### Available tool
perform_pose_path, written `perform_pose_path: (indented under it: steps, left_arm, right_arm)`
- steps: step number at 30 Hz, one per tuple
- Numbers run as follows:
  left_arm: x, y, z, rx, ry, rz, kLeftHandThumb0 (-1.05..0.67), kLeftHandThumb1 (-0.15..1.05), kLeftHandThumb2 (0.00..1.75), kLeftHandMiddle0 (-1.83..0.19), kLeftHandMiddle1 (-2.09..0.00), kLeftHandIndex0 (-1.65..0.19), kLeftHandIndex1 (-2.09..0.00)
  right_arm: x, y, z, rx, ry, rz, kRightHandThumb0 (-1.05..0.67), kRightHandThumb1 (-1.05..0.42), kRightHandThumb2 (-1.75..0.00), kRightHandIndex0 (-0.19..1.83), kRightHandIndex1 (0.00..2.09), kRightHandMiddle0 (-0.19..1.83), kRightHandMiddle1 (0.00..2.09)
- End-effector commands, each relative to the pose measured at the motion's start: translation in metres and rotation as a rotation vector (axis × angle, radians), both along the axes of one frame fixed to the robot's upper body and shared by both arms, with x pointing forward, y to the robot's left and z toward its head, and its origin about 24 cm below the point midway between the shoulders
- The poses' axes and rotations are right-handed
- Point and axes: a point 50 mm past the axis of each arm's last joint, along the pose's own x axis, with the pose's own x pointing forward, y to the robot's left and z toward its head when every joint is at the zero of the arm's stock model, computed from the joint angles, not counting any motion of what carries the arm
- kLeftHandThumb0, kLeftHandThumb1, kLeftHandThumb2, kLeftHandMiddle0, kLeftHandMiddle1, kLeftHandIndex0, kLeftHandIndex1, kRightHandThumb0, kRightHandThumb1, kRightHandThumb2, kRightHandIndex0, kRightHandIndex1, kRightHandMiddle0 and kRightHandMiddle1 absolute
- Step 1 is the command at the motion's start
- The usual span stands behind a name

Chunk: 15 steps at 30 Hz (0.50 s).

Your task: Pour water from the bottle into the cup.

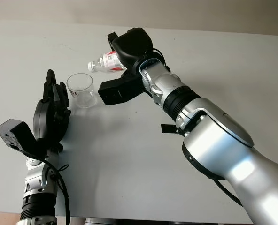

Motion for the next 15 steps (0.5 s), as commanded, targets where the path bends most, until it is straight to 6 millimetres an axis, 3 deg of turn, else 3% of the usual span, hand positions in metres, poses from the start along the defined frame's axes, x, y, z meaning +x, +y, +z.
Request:
perform_pose_path:
  steps: [1, 4, 7, 10, 11, 12, 13, 15]
  left_arm:
    - [0.001, 0.002, 0.005, 0.010, -0.018, 0.002, -0.75, 1.05, 0.70, 0.19, 0.00, 0.19, 0.00]
    - [0.001, 0.002, 0.004, 0.007, -0.017, 0.000, -0.75, 1.05, 0.70, 0.19, 0.00, 0.19, 0.00]
    - [0.002, 0.003, 0.003, 0.001, -0.016, -0.001, -0.75, 1.05, 0.69, 0.19, 0.00, 0.19, 0.00]
    - [0.003, 0.004, 0.003, 0.001, -0.015, -0.001, -0.75, 1.05, 0.69, 0.19, 0.00, 0.19, 0.00]
    - [0.003, 0.004, 0.002, -0.001, -0.012, -0.002, -0.75, 1.05, 0.68, 0.19, 0.00, 0.19, 0.00]
    - [0.003, 0.003, 0.002, -0.003, -0.010, -0.002, -0.76, 1.05, 0.69, 0.19, 0.00, 0.19, 0.00]
    - [0.004, 0.003, 0.002, -0.006, -0.008, -0.005, -0.76, 1.05, 0.69, 0.19, 0.00, 0.19, 0.00]
    - [0.005, 0.003, 0.002, 0.001, -0.004, -0.011, -0.76, 1.05, 0.69, 0.19, 0.00, 0.19, 0.00]
  right_arm:
    - [0.001, -0.005, 0.006, 0.056, -0.015, 0.001, -0.38, -1.00, -0.05, 0.51, 2.09, 0.12, 1.40]
    - [0.003, -0.009, 0.011, 0.149, -0.007, 0.008, -0.37, -1.00, -0.05, 0.42, 2.09, 0.13, 1.44]
    - [0.004, -0.016, 0.015, 0.299, 0.021, 0.019, -0.32, -1.02, -0.06, 0.51, 2.09, 0.05, 1.50]
    - [0.006, -0.029, 0.014, 0.534, 0.061, 0.057, -0.23, -1.03, -0.07, 0.63, 2.09, 0.16, 1.95]
    - [0.007, -0.035, 0.009, 0.655, 0.102, 0.060, -0.22, -1.04, -0.10, 0.72, 2.09, 0.34, 2.02]
    - [0.007, -0.040, 0.006, 0.734, 0.129, 0.062, -0.22, -1.04, -0.13, 0.89, 2.09, 0.74, 2.06]
    - [0.008, -0.045, 0.001, 0.835, 0.160, 0.058, -0.22, -1.05, -0.14, 0.98, 2.09, 1.00, 2.08]
    - [0.008, -0.054, -0.009, 1.003, 0.212, 0.056, -0.21, -1.04, -0.13, 1.07, 2.09, 1.20, 2.09]
